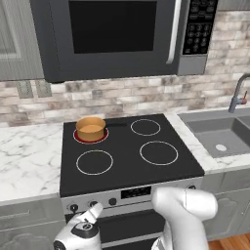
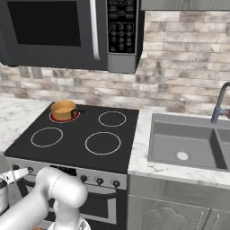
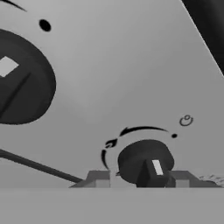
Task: Turn on the rear left burner of the stove.
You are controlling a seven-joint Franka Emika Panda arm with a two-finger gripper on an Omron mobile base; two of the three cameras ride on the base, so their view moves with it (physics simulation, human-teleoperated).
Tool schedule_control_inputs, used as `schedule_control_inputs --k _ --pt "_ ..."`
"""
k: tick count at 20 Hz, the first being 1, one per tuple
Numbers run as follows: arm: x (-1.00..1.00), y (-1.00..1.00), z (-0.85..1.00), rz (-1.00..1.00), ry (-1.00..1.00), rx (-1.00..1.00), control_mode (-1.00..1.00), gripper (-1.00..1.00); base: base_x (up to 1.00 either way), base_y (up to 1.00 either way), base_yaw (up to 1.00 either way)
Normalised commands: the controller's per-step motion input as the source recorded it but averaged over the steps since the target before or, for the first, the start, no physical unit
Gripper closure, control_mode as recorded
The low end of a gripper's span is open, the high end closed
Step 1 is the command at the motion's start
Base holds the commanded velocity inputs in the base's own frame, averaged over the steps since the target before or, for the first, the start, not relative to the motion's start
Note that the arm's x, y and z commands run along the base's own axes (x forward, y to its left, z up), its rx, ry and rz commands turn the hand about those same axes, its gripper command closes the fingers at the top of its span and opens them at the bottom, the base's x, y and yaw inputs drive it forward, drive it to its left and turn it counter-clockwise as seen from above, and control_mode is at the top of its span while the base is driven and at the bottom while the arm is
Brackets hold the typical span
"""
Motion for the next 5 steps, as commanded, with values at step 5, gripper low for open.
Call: schedule_control_inputs --k 5 --pt "0.0 0.0 -0.16 0.01 0.07 -0.28 -1.0 1.0 0.0 0.0 0.0"
